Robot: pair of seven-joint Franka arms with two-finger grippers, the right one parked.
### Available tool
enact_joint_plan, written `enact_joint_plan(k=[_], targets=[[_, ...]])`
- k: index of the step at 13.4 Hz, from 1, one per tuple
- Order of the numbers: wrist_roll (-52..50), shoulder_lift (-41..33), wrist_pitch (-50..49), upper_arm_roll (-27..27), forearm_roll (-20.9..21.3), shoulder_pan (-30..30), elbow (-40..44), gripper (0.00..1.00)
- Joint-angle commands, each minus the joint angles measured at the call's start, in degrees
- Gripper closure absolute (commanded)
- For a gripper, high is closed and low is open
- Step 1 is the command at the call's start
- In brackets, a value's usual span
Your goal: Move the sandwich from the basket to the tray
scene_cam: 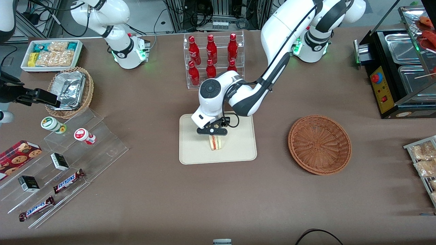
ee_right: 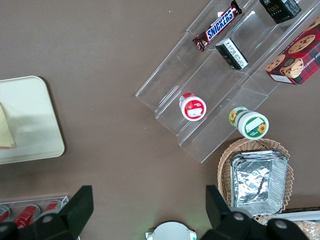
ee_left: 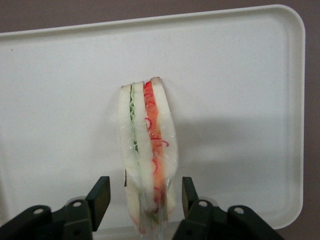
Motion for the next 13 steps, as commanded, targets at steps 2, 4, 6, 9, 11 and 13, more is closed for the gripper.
enact_joint_plan(k=[2,4,6,9,11,13], targets=[[-6.5,-5.1,-7.1,1.3,1.1,-0.5,1.2,0.00],[-6.9,-9.6,-9.7,1.3,1.0,1.1,0.6,0.00],[-6.9,-14.0,-14.0,1.2,0.7,4.3,0.5,0.00],[-5.6,-20.0,-20.4,1.0,0.1,9.2,0.1,0.00],[-2.0,-24.8,-22.4,1.0,-0.1,12.0,-2.8,0.00],[4.9,-30.3,-25.0,1.0,-1.1,15.4,-7.1,0.00]])
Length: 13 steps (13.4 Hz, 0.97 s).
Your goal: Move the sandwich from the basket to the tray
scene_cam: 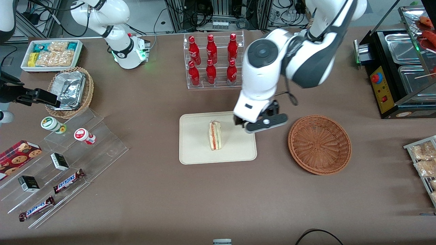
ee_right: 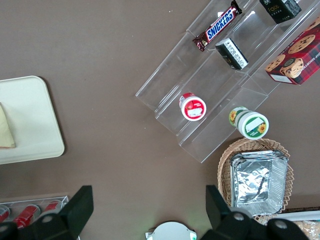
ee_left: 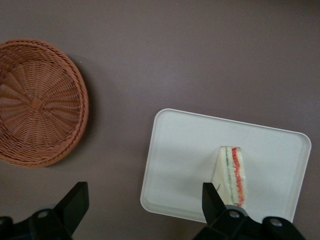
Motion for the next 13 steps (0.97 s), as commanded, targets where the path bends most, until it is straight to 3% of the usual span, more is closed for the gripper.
enact_joint_plan(k=[1,5,13], targets=[[7.4,-8.9,-2.1,-0.4,-1.4,4.0,-8.2,0.00],[20.0,-15.9,-4.7,-0.4,-4.3,13.2,-11.4,0.00],[41.9,-21.4,-10.8,-0.3,-6.9,26.1,-11.4,0.00]])
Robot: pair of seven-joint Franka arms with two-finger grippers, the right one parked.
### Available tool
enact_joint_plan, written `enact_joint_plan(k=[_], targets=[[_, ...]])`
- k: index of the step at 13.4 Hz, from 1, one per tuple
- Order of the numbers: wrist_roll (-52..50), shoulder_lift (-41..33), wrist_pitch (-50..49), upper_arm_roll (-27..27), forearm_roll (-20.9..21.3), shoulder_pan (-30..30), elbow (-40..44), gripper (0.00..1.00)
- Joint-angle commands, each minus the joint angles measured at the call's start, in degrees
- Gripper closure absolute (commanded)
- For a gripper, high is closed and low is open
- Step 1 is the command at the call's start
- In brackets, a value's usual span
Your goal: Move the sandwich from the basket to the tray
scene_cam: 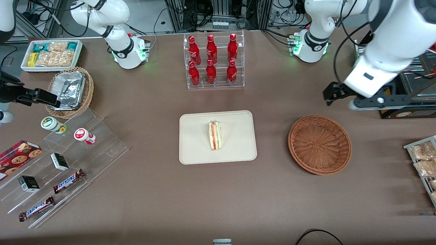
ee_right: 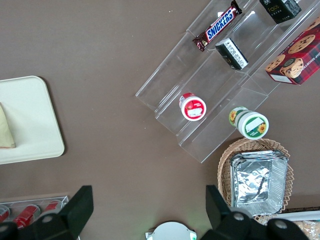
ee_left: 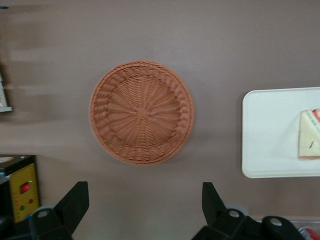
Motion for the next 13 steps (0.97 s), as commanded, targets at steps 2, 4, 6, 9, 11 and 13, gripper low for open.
enact_joint_plan(k=[2,4,6,9,11,13], targets=[[6.6,-2.1,-0.9,-0.7,-0.9,5.2,-1.3,0.00],[8.4,-1.8,-0.9,-0.5,-0.8,5.4,-0.5,0.00],[8.5,-1.6,-0.8,1.9,-0.9,4.7,-0.1,0.00],[8.5,-1.7,-0.9,3.6,-0.9,4.4,0.5,0.00],[8.5,-1.7,-1.2,4.3,-2.6,4.3,0.6,0.00],[8.6,-1.6,-2.5,5.5,-3.3,4.3,1.6,0.00]])
